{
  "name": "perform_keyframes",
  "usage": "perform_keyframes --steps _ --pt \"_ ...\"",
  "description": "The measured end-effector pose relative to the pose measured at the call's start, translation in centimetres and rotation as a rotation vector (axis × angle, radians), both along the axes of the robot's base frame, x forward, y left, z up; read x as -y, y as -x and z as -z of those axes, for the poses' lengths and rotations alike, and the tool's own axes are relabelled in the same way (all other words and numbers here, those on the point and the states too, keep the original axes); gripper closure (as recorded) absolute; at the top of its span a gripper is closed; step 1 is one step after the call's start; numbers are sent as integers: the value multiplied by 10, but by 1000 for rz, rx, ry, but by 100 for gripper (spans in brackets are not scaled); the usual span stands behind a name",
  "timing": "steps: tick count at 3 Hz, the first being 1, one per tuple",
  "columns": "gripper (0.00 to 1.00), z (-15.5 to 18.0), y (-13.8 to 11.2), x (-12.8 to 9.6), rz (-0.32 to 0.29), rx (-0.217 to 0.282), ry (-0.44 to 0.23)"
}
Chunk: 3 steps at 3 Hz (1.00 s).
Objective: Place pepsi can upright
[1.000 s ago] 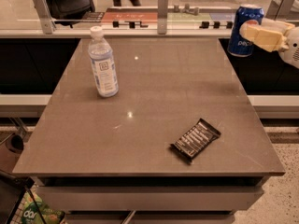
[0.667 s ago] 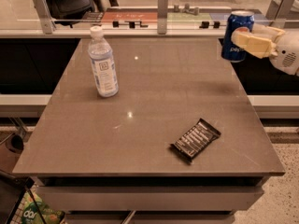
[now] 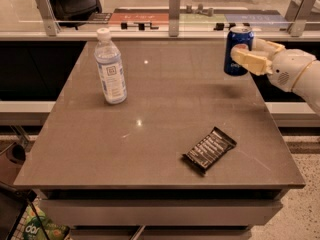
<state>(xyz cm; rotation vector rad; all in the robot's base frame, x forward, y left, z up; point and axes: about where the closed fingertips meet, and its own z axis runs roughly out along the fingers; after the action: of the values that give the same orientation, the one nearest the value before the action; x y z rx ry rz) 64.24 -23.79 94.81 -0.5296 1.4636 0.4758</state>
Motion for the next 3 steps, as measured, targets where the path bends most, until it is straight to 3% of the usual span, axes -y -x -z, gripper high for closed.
perform_keyframes --steps 2,3 --pt "100 47 -29 -17 15 21 96" --pt "100 55 -34 -23 20 27 91"
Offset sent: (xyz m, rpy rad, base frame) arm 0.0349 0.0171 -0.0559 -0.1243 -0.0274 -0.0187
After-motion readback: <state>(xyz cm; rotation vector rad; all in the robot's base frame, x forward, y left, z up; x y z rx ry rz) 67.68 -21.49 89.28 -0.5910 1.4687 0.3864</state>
